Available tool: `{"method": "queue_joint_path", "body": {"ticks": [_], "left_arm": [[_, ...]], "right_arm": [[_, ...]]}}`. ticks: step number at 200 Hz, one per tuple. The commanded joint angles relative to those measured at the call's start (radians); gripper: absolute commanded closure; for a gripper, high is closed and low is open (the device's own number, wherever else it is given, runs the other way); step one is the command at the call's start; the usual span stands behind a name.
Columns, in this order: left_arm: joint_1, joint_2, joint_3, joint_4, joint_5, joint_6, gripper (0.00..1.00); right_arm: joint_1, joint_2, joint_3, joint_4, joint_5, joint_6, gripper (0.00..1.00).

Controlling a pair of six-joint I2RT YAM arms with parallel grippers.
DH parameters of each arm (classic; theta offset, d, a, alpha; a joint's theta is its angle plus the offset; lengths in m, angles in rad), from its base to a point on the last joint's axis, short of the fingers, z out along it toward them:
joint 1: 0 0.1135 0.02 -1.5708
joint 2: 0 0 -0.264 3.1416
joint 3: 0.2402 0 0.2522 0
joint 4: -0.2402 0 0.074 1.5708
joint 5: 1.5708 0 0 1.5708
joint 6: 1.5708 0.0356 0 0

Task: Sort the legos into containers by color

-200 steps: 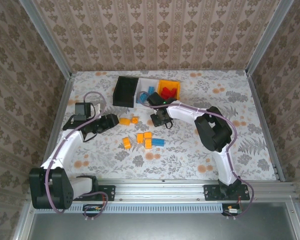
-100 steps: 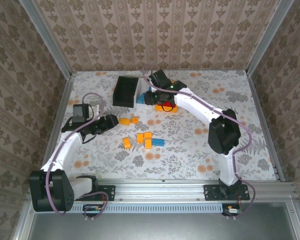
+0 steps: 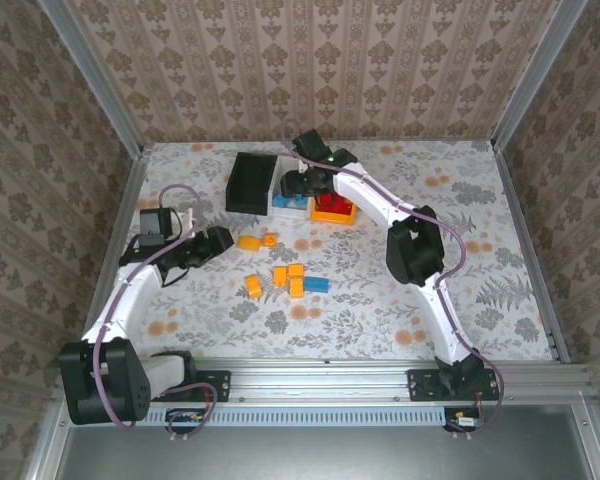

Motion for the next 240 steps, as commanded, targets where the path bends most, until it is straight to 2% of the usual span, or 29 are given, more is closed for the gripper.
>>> {"method": "queue_joint_path", "body": {"ticks": [1,24,37,43,74,111,131,183,240], "left_arm": [[0.006,0.004,-0.01,0.008,0.026,-0.004,0.33],[-0.001,0.007,-0.008,-0.006,0.01,0.0,0.32],[-0.023,0.006,0.002,-0.04,-0.022,0.015,0.31],[-0.039,0.005,0.006,-0.064,-0.074,0.022,0.3],[-0.159,0.005,0.015,-0.162,-0.229,0.042,0.28],[-0.32,0.007,-0.008,-0.249,-0.408,0.004,0.26],[-0.397,0.039,-0.02,-0.256,-0.469,-0.033,0.25],[-0.565,0.204,0.042,-0.268,-0.615,-0.088,0.25],[-0.593,0.355,0.102,-0.264,-0.656,-0.099,0.28]], "right_arm": [[0.001,-0.083,-0.041,-0.014,-0.018,0.01,0.34],[0.005,-0.222,-0.221,0.057,-0.019,0.017,0.33],[0.005,-0.304,-0.333,0.094,-0.021,0.026,0.32],[0.005,-0.343,-0.392,0.111,-0.024,0.03,0.32],[0.006,-0.523,-0.663,0.168,-0.045,0.06,0.3],[0.021,-0.705,-0.949,0.231,-0.049,0.093,0.29],[0.023,-0.775,-1.061,0.254,-0.044,0.106,0.29],[0.025,-0.867,-1.215,0.29,-0.055,0.117,0.29],[0.025,-0.897,-1.261,0.315,-0.063,0.114,0.29]]}}
